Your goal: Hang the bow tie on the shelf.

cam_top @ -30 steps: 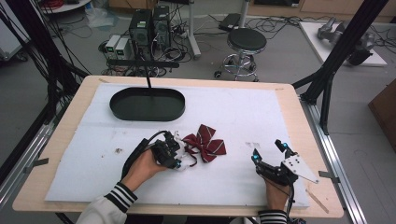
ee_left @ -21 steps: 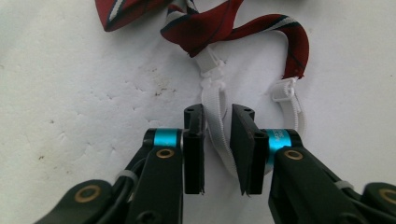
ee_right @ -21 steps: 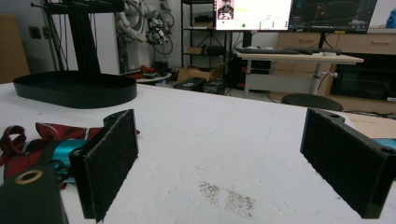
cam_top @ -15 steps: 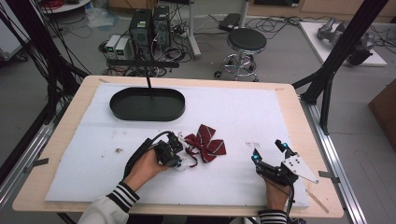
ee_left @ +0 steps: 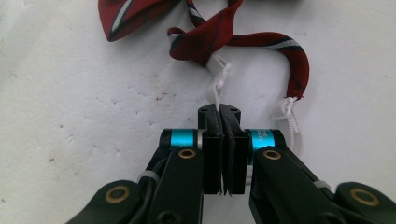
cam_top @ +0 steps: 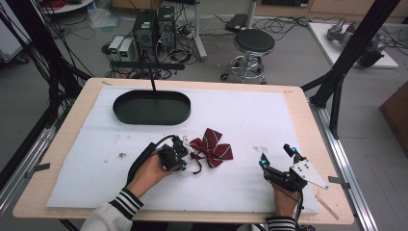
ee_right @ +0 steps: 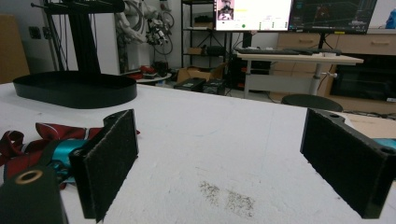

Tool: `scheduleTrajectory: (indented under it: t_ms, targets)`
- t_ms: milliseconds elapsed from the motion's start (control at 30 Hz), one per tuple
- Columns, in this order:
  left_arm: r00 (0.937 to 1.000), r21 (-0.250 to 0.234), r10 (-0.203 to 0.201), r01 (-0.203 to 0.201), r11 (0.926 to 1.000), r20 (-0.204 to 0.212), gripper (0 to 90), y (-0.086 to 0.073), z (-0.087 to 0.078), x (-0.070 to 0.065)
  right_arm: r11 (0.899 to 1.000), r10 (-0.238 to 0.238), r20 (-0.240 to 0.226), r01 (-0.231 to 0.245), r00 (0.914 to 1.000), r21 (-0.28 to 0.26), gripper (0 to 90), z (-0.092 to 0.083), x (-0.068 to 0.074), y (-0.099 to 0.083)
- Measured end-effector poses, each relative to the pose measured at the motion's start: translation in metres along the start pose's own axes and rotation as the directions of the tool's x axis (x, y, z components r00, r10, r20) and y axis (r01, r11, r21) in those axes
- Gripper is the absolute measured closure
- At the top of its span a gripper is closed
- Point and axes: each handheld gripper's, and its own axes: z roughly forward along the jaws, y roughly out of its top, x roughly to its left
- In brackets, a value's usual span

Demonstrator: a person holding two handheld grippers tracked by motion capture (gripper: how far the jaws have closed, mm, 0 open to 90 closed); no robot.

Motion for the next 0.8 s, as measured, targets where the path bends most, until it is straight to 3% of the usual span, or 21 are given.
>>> scheduleTrajectory:
  t_ms: [200, 367, 567, 600, 667, 700, 733, 767, 800]
  targets:
    - [0.9998, -0.055, -0.022, 0.022, 0.9982, 0.002, 87.3, -0.002, -0.006, 0.005, 1.0, 0.0, 0.0, 0.0, 1.0, -0.001, 10.3, 0.0, 0.0, 0.0]
    - [0.9982, -0.119, -0.057, 0.059, 0.9911, 0.021, 87.3, -0.006, -0.014, 0.013, 1.0, -0.001, 0.0, 0.001, 1.0, -0.001, 10.3, 0.0, 0.0, 0.0]
    - [0.9938, -0.204, -0.101, 0.108, 0.973, 0.045, 87.3, -0.011, -0.026, 0.024, 1.0, -0.001, 0.0, 0.001, 1.0, 0.001, 10.3, 0.0, 0.0, 0.0]
    - [0.992, -0.227, -0.112, 0.122, 0.9661, 0.058, 87.3, -0.012, -0.027, 0.026, 1.0, -0.001, -0.001, 0.001, 1.0, 0.001, 10.3, 0.0, 0.0, 0.0]
    - [0.9934, -0.245, -0.105, 0.113, 0.9628, 0.045, 87.2, -0.013, -0.031, 0.029, 1.0, 0.001, -0.001, -0.001, 1.0, 0.002, 10.3, 0.0, 0.0, 0.0]
    - [0.9922, -0.274, -0.111, 0.122, 0.954, 0.057, 87.3, -0.014, -0.036, 0.032, 1.0, -0.005, 0.0, 0.005, 1.0, -0.001, 10.3, 0.0, 0.0, 0.0]
    - [0.9922, -0.274, -0.111, 0.122, 0.954, 0.057, 87.3, -0.014, -0.036, 0.032, 1.0, 0.001, -0.001, -0.001, 1.0, 0.001, 10.3, 0.0, 0.0, 0.0]
    - [0.9927, -0.297, -0.111, 0.12, 0.9473, 0.048, 87.3, -0.014, -0.042, 0.035, 1.0, -0.003, 0.0, 0.003, 1.0, -0.002, 10.3, 0.0, 0.0, 0.0]
    - [0.9927, -0.297, -0.111, 0.12, 0.9473, 0.048, 87.2, -0.014, -0.042, 0.035, 1.0, -0.003, 0.001, 0.003, 1.0, -0.002, 10.3, 0.0, 0.0, 0.0]
